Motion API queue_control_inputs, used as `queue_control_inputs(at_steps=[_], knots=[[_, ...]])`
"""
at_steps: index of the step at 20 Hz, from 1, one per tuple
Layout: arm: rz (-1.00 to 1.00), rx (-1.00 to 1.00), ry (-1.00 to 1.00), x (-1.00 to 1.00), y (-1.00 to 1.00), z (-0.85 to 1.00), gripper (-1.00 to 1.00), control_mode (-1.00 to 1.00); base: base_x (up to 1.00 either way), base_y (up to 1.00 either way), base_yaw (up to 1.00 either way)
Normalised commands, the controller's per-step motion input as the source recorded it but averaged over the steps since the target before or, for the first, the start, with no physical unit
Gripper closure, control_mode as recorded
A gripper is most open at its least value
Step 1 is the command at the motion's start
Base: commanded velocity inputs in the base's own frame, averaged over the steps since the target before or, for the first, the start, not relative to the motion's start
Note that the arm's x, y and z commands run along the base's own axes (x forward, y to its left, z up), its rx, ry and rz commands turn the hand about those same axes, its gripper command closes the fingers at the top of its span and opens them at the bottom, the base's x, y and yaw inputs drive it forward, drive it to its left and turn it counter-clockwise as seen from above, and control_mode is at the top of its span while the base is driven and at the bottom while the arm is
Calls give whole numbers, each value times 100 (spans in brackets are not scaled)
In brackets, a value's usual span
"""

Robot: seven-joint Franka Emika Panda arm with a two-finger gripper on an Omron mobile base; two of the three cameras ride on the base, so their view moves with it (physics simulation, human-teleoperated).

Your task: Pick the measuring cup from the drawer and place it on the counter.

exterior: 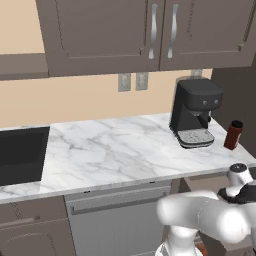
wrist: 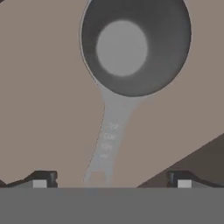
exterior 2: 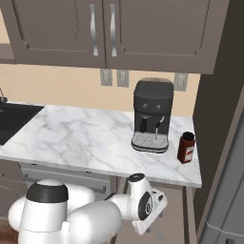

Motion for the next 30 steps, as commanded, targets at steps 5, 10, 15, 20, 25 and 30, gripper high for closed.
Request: queue_control_inputs(at_steps=[5,10,15,20,25,30], knots=[[-14,12,-3,65,-3,-56,-100,-100,0,0,0],[-17,11,0,30,-4,-67,-100,-100,0,0,0],[-20,11,0,-22,0,-73,-100,-100,0,0,0],[-16,17,-3,-90,0,-27,100,-100,0,0,0],[-9,19,-12,-100,0,-3,100,-100,0,0,0],[0,2,-32,-53,26,74,100,-100,0,0,0]])
